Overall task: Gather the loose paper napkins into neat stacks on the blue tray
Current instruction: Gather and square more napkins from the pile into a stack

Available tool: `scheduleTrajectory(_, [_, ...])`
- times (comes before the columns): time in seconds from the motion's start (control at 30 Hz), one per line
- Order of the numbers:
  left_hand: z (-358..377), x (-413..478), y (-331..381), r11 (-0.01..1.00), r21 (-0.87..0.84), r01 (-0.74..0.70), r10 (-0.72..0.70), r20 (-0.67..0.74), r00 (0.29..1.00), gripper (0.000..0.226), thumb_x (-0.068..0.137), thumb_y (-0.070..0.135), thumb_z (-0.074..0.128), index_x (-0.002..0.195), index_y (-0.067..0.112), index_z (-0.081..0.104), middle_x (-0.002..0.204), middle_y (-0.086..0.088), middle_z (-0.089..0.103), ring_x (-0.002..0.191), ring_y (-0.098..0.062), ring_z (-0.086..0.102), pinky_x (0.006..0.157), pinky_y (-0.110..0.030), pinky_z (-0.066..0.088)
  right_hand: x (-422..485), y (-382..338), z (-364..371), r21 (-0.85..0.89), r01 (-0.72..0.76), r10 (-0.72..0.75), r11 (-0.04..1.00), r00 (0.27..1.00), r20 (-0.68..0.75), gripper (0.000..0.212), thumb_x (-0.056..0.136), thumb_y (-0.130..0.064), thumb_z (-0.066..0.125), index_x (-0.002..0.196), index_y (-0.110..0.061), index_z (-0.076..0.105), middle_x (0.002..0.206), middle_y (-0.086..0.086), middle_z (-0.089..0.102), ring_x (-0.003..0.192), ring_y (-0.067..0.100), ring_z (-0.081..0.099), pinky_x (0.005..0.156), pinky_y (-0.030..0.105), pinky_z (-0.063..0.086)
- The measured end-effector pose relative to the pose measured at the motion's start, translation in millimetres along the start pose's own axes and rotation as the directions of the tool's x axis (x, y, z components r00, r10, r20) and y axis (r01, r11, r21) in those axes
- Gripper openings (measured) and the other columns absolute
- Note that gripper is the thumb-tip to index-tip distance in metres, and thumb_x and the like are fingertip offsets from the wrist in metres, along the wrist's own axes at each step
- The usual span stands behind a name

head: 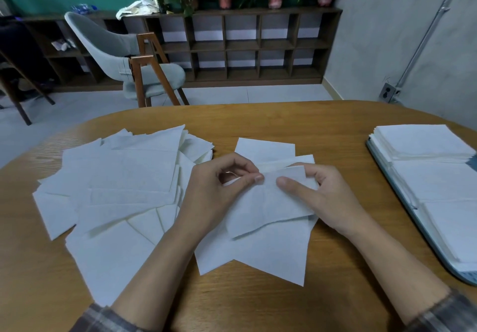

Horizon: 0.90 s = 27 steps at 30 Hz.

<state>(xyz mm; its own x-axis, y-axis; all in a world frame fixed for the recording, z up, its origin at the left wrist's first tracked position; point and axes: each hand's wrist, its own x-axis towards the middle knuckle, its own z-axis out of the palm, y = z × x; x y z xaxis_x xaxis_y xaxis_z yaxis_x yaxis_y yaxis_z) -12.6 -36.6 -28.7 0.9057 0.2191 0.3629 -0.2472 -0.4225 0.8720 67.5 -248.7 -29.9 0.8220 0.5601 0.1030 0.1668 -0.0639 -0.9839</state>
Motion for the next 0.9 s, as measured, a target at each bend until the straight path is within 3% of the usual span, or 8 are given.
scheduleTrajectory(0.13, [-1.8,1.3,-1.6,0.999,0.036,-0.033,0.034,-0.035,0.999,0.012,0.084,0.015,0.088,0.092,0.016,0.079,0.091,0.014,0.077,0.089,-0.009,0.075,0.081,-0.019,0.055,-1.3,-3.9,-0.1,0.002,0.005,-0.005,1.0,0.999,-0.033,0.015,0.092,-0.018,0.075,0.105,-0.01,0.08,0.1,0.001,0.081,0.089,0.017,0.077,0.07,0.021,0.058])
scheduleTrajectory(0.23, [-2.3,2.6,-0.2,1.0,0.012,-0.027,0.028,-0.054,0.998,0.012,0.084,0.014,0.087,0.093,0.016,0.079,0.091,0.013,0.078,0.089,-0.008,0.075,0.082,-0.015,0.054,-3.1,-8.2,1.1,-0.053,0.055,-0.055,0.997,0.998,0.008,0.031,0.088,-0.023,0.078,0.118,-0.023,0.074,0.107,-0.006,0.077,0.095,0.009,0.073,0.074,0.019,0.056])
scheduleTrajectory(0.37, [-0.4,2.6,0.8,1.0,-0.007,-0.018,0.018,-0.056,0.998,0.013,0.083,0.015,0.088,0.092,0.016,0.079,0.09,0.013,0.078,0.088,-0.009,0.076,0.082,-0.019,0.056,-2.9,-5.3,4.2,-0.127,0.096,-0.093,0.987,0.995,0.023,0.055,0.086,-0.029,0.081,0.134,-0.045,0.059,0.125,-0.012,0.069,0.113,0.014,0.067,0.095,0.037,0.056])
scheduleTrajectory(0.6, [2.0,1.3,0.5,1.0,-0.008,-0.015,0.015,-0.049,0.999,0.014,0.082,0.015,0.089,0.091,0.016,0.079,0.087,0.014,0.077,0.086,-0.007,0.075,0.081,-0.015,0.053,-4.0,-7.5,7.9,-0.195,0.083,-0.083,0.977,0.997,0.007,0.062,0.09,-0.037,0.079,0.14,-0.057,0.046,0.137,-0.021,0.059,0.124,0.011,0.061,0.102,0.049,0.055])
scheduleTrajectory(0.67, [2.9,0.6,-1.1,0.999,0.026,-0.033,0.035,-0.074,0.997,0.015,0.082,0.019,0.089,0.093,0.018,0.079,0.088,0.015,0.077,0.089,-0.008,0.074,0.08,-0.015,0.052,-3.9,-6.6,8.7,-0.191,0.089,-0.092,0.978,0.996,-0.005,0.061,0.093,-0.033,0.078,0.14,-0.057,0.047,0.135,-0.024,0.059,0.122,0.009,0.061,0.101,0.046,0.056])
scheduleTrajectory(0.77, [3.1,0.8,-0.6,0.983,0.17,-0.067,0.089,-0.123,0.988,0.024,0.085,0.037,0.085,0.106,0.027,0.077,0.106,0.017,0.073,0.105,-0.007,0.067,0.082,-0.013,0.048,-4.5,-7.5,7.0,-0.069,0.123,-0.126,0.99,0.991,-0.036,0.064,0.093,-0.02,0.077,0.141,-0.049,0.047,0.122,-0.022,0.066,0.11,0.01,0.07,0.081,0.031,0.062])
scheduleTrajectory(0.83, [0.8,1.9,3.5,0.995,0.085,0.044,-0.037,-0.078,0.996,0.033,0.086,0.043,0.08,0.116,0.031,0.073,0.115,0.017,0.072,0.11,0.001,0.066,0.08,-0.009,0.047,-4.4,-8.6,4.6,0.022,0.129,-0.128,0.991,0.99,-0.068,0.068,0.091,-0.015,0.077,0.143,-0.045,0.045,0.117,-0.013,0.07,0.103,0.015,0.074,0.074,0.028,0.061])
scheduleTrajectory(0.9, [-0.7,2.2,7.3,0.984,-0.089,0.154,-0.154,0.008,0.988,0.033,0.089,0.029,0.082,0.121,0.027,0.072,0.106,0.011,0.074,0.094,0.004,0.07,0.07,-0.008,0.048,-2.7,-7.3,2.9,-0.001,0.136,-0.135,0.991,0.984,-0.116,0.071,0.091,-0.016,0.079,0.143,-0.047,0.042,0.123,-0.015,0.066,0.103,0.014,0.073,0.075,0.028,0.061])
